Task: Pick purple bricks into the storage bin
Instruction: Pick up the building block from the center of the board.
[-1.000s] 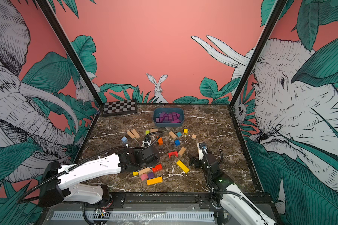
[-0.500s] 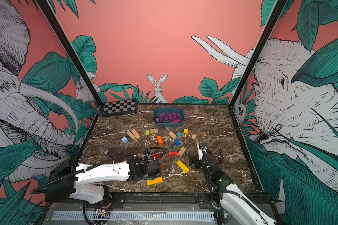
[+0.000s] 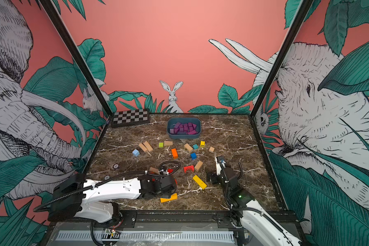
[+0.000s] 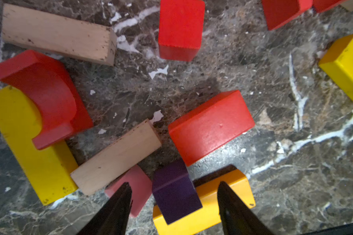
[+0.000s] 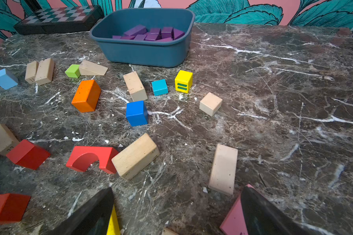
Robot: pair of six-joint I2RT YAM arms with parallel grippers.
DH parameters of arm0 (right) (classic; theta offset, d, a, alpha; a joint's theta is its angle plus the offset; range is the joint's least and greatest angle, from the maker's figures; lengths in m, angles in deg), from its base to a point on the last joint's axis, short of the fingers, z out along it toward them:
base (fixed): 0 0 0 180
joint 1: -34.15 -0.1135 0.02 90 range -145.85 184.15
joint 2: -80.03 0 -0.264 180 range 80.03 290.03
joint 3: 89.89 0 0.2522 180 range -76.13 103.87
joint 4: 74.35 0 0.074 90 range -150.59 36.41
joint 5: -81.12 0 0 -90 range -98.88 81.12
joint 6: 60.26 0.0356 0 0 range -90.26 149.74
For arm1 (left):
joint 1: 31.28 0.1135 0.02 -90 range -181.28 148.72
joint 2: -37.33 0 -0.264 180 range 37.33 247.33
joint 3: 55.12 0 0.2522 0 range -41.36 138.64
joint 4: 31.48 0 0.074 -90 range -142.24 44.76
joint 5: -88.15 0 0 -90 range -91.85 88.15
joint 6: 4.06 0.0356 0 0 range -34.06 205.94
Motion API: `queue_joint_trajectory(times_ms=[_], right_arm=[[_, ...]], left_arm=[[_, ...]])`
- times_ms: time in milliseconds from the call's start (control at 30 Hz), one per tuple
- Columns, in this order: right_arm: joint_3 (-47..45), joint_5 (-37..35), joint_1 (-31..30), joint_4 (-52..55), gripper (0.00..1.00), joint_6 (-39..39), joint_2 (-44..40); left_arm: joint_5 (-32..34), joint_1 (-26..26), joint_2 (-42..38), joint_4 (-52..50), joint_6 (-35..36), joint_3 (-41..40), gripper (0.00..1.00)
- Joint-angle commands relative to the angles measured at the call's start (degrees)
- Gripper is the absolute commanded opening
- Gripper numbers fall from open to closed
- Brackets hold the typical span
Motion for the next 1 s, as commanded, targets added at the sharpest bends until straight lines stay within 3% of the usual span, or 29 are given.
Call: queue_joint_trajectory(times_ms=[0, 233, 433, 733, 967], right_arm=[[0.0, 0.2, -0.3, -2.5, 0.99, -0.5, 0.0], [0.0, 0.2, -0.3, -2.4, 0.99, -0.5, -0.2], [0.0, 0.2, -0.3, -2.3, 0.99, -0.5, -0.2], [0.0, 0.2, -0.3, -2.3, 0.99, -0.5, -0.2], [0.0, 0.2, -0.3, -2.5, 0.99, -0.4, -0.2]], left_arm=[[-0.1, -0.1, -1.1, 0.0, 0.5, -1.0, 0.67], [-0.2, -0.1, -0.3, 0.5, 2.3, -1.1, 0.63], [0.2, -0.1, 0.5, 0.7, 3.0, -1.4, 0.53], [-0.1, 0.0, 0.2, 2.3, 2.9, -3.1, 0.51], [-0.1, 0.1, -0.1, 3.4, 3.0, -3.9, 0.41]])
